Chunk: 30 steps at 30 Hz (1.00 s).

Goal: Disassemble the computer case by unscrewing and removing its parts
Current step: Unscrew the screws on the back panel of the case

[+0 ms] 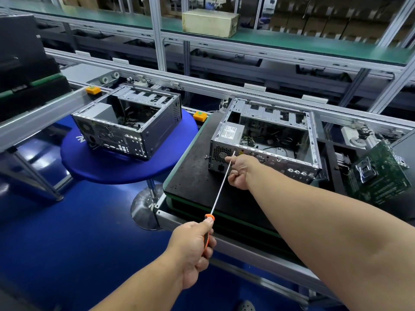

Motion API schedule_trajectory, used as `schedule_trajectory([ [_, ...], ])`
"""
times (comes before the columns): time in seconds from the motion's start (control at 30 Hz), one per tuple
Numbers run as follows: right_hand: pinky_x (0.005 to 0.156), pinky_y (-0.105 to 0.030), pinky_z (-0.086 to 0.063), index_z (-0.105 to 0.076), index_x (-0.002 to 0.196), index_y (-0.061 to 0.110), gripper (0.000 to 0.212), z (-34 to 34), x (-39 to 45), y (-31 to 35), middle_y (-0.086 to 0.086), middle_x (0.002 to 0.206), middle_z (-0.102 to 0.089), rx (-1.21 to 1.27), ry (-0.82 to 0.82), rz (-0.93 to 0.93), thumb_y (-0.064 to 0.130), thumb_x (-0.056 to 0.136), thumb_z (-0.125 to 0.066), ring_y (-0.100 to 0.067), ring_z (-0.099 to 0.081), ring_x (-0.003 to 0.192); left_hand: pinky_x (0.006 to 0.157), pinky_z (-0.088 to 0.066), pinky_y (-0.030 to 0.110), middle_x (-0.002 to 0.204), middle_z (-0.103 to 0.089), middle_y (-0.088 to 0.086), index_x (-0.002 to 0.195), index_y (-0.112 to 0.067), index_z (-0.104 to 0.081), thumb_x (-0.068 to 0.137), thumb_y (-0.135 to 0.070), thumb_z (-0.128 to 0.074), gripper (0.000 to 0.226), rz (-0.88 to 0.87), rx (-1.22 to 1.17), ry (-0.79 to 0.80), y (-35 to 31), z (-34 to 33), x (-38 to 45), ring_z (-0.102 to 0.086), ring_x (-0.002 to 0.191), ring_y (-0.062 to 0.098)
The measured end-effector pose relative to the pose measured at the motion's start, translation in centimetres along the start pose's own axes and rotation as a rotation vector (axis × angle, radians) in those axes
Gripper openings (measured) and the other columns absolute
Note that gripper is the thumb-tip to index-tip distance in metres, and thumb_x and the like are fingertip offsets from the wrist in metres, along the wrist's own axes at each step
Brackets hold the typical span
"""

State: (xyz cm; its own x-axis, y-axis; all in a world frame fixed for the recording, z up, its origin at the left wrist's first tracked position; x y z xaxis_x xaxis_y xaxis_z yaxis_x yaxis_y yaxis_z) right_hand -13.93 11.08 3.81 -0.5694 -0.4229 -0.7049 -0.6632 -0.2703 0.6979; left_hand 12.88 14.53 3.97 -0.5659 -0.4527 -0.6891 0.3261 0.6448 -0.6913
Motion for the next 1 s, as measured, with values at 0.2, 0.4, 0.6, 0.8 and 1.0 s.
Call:
schedule_trajectory([
  [0.2,0.039,-0.018,-0.025,-0.070,0.099,0.023,0.045,-0.03,-0.28,0.13,0.003,0.072,-0.034,-0.004,-0.005,0.001,0.017,0.103,-0.025,-0.009,-0.018,0.045,0.037,-0.030,0.021,0.070,-0.066,0.005,0.102,-0.006,-0.073,0.105,-0.047,-0.059,0.044,0.037,0.001,-0.015,0.34,-0.05,-0.01,-0.048,0.050,0.010],
  [0.4,0.042,-0.018,-0.024,-0.071,0.100,0.023,0.046,0.01,-0.39,0.15,0.003,0.073,-0.035,0.003,-0.011,0.007,0.016,0.102,-0.025,-0.009,-0.017,0.046,0.038,-0.030,0.022,0.071,-0.063,0.006,0.107,-0.004,-0.077,0.105,-0.048,-0.058,0.048,0.064,-0.032,0.020,0.55,-0.17,0.20,-0.047,0.050,0.011],
  [0.6,0.041,-0.017,-0.024,-0.070,0.097,0.023,0.043,0.01,-0.46,0.14,0.004,0.073,-0.034,0.008,-0.003,0.004,0.017,0.104,-0.028,-0.008,-0.017,0.044,0.037,-0.025,0.022,0.069,-0.059,0.006,0.098,-0.011,-0.057,0.096,-0.035,-0.077,0.031,0.022,-0.027,0.046,0.48,-0.36,0.07,-0.045,0.051,0.012],
  [0.8,0.045,-0.018,-0.023,-0.068,0.093,0.023,0.034,0.04,-0.65,0.14,0.003,0.066,-0.028,0.007,0.006,0.007,0.021,0.106,-0.036,-0.009,-0.017,0.046,0.038,-0.027,0.022,0.070,-0.063,0.007,0.097,-0.009,-0.060,0.100,-0.034,-0.071,0.027,0.003,0.022,0.005,0.19,-0.12,0.07,-0.048,0.051,0.012],
  [1.0,0.047,-0.018,-0.023,-0.069,0.093,0.022,0.034,0.16,-0.50,0.21,0.003,0.066,-0.028,0.018,-0.006,0.008,0.022,0.107,-0.038,-0.009,-0.017,0.047,0.038,-0.030,0.022,0.072,-0.066,0.007,0.099,-0.006,-0.069,0.105,-0.044,-0.060,0.039,0.025,0.017,0.003,0.24,-0.23,0.01,-0.049,0.051,0.012],
])
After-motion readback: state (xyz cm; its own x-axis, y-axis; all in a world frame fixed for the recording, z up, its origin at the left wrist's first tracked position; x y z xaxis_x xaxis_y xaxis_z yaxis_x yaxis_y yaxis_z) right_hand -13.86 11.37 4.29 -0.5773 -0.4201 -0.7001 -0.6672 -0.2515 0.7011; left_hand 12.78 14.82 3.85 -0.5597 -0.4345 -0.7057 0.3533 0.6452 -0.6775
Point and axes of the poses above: each hand's wrist, its own x-axis towards the middle knuckle, its own z-axis out of the back of the hand, y = z × x, the point moved 6 cm from there along x, towards the middle knuckle
